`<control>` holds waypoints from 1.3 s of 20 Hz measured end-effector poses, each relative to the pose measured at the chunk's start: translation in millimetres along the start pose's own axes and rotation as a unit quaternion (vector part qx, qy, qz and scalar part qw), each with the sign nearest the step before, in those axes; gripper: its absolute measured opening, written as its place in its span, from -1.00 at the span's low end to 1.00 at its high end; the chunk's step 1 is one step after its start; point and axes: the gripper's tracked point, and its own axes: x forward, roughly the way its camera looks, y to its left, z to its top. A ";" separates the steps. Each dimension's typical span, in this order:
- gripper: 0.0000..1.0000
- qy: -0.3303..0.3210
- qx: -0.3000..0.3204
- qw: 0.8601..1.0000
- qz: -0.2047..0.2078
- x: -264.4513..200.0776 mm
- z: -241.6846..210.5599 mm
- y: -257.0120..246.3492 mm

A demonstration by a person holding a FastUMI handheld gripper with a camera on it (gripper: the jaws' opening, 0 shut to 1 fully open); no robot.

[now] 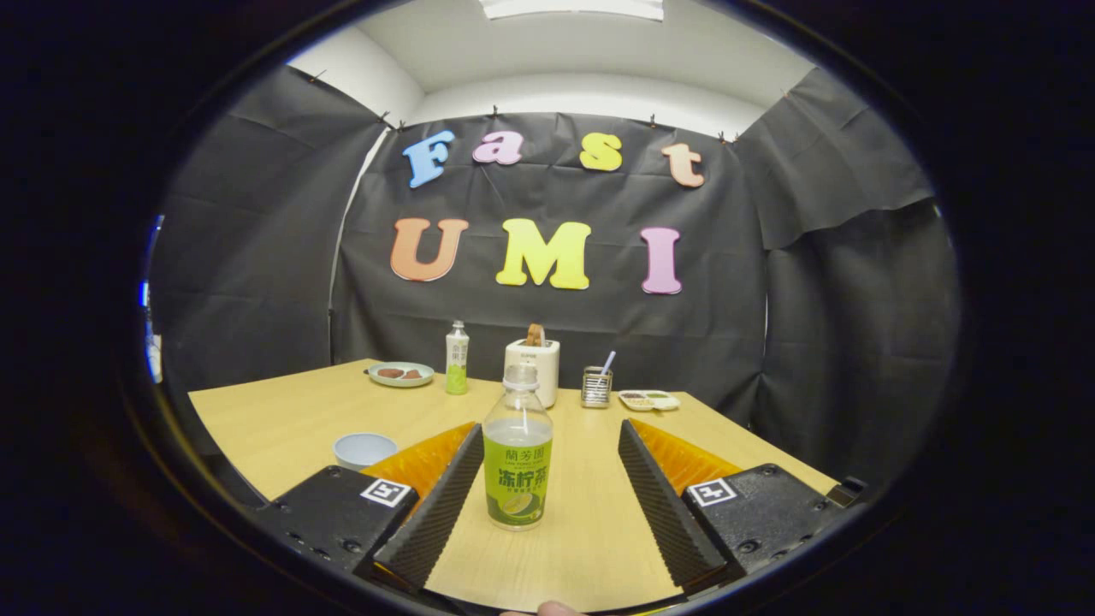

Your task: Take the bottle from table, then pour the juice into the cup, finally place the bottle on the coaster

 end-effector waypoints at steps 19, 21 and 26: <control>1.00 0.061 -0.003 0.998 0.032 41.4 -41.4 19.7; 1.00 0.076 -0.001 0.996 0.039 50.1 -51.5 22.9; 1.00 0.114 0.014 0.992 0.046 72.0 -72.3 23.3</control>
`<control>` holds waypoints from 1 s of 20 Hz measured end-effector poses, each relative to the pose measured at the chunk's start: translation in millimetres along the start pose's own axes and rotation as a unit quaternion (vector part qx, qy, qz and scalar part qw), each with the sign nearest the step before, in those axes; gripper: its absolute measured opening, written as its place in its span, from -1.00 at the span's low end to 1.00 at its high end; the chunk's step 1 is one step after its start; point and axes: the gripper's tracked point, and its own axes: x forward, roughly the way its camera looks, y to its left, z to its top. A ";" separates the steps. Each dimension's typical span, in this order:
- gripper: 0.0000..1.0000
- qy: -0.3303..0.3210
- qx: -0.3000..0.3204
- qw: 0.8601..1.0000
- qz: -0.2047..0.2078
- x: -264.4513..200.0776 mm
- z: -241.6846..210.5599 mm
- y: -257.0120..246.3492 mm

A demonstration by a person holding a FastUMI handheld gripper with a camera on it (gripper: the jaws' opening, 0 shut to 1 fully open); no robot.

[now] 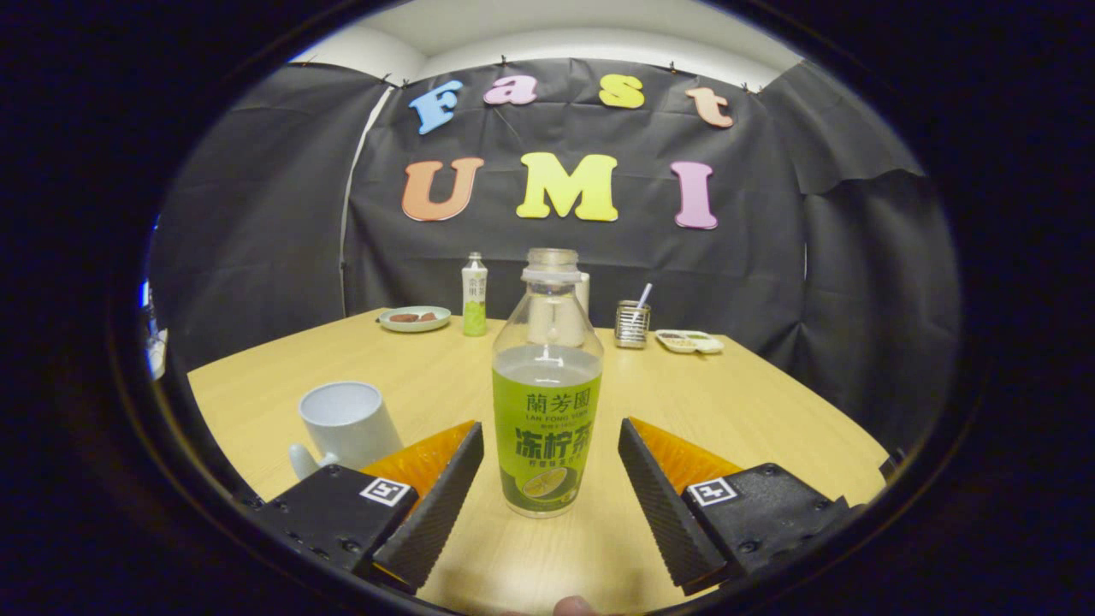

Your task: Take the bottle from table, then pour the juice into the cup, finally place the bottle on the coaster

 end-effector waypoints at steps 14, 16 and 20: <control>0.66 0.029 0.004 0.999 0.034 28.3 3.3 8.7; 0.61 0.024 -0.018 0.998 0.046 25.7 6.2 14.0; 0.56 -0.008 -0.068 0.996 0.054 13.7 27.2 17.3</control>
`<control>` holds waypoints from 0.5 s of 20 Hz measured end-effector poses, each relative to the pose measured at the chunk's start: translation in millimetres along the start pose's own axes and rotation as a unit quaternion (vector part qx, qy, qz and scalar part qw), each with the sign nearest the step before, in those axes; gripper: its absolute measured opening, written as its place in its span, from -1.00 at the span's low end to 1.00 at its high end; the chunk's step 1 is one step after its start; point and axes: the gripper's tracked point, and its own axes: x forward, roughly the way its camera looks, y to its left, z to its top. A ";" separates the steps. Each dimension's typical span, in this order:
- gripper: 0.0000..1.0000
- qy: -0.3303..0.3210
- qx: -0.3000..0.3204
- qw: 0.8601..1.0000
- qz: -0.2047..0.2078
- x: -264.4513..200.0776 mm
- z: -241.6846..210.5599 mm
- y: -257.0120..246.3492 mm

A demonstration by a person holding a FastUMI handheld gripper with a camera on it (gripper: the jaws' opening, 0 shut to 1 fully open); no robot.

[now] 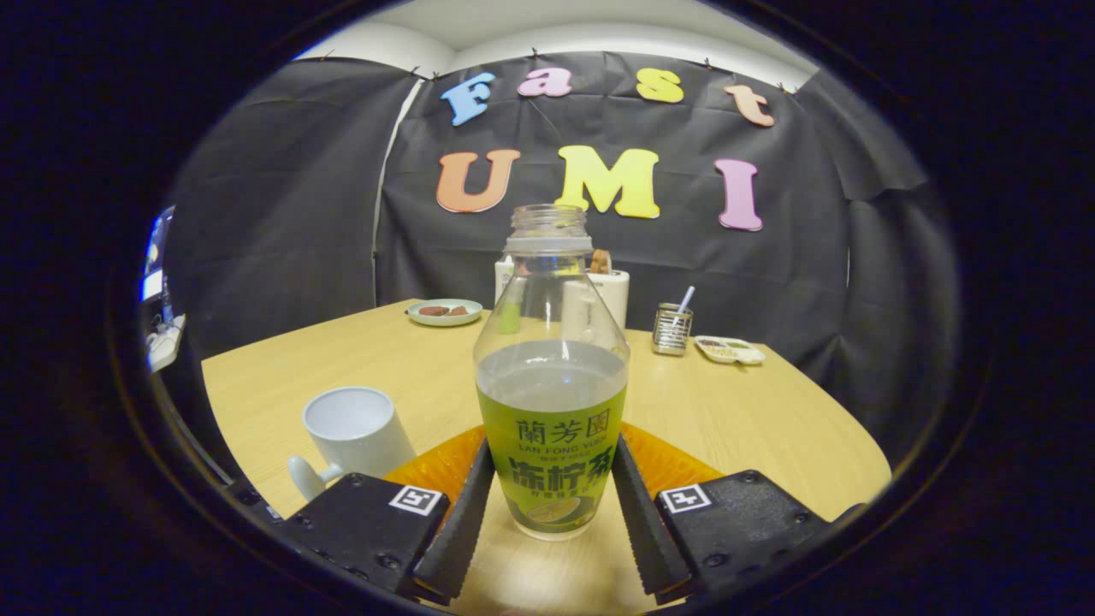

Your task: Take the bottle from table, then pour the juice into the cup, finally place the bottle on the coaster

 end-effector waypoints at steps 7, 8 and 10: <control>0.55 -0.020 -0.163 0.985 -0.056 6.0 34.9 -37.8; 0.55 -0.021 -0.192 0.979 -0.070 8.6 36.7 -42.5; 0.56 -0.025 -0.246 0.964 -0.100 9.7 42.2 -50.6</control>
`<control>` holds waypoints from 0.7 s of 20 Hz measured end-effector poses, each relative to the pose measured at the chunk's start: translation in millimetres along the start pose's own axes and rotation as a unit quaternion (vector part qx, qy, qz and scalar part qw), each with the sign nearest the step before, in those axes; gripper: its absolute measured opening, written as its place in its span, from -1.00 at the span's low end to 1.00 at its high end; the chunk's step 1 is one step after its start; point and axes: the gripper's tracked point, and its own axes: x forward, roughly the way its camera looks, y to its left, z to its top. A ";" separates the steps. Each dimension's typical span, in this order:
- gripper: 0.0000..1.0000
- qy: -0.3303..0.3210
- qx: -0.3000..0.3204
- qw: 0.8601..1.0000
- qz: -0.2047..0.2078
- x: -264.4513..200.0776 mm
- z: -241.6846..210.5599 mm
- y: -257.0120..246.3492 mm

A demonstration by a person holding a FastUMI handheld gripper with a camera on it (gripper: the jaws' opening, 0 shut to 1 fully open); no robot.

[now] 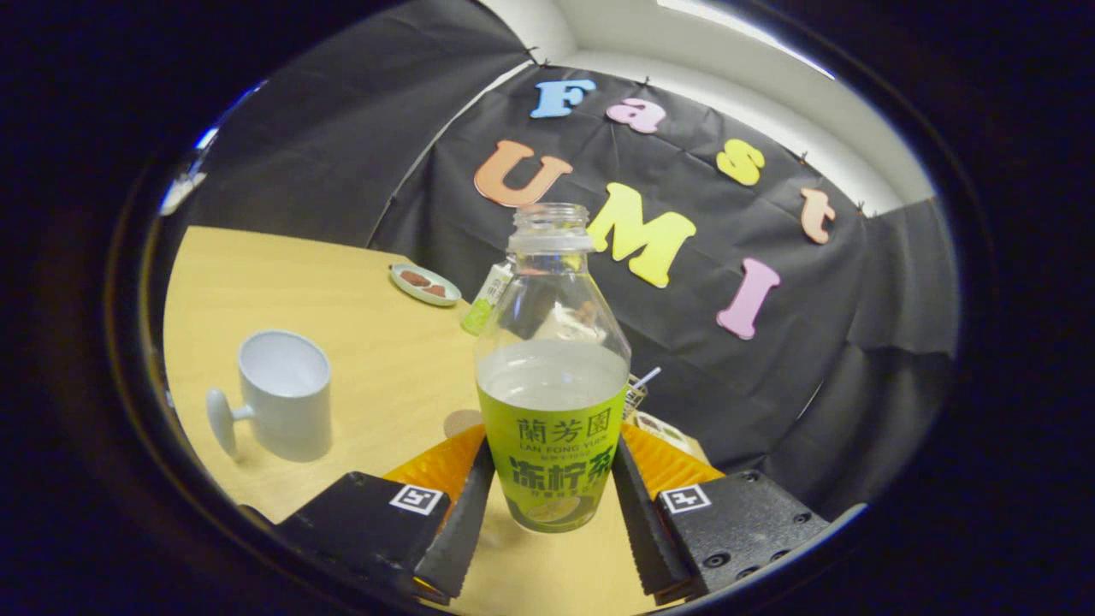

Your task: Take the bottle from table, then pour the juice into the cup, finally place the bottle on the coaster

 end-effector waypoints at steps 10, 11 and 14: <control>0.56 -0.011 -0.209 0.976 -0.066 10.9 3.4 12.1; 0.56 -0.015 -0.226 0.971 -0.070 10.5 6.6 13.7; 0.56 -0.024 -0.277 0.957 -0.081 8.0 10.4 21.0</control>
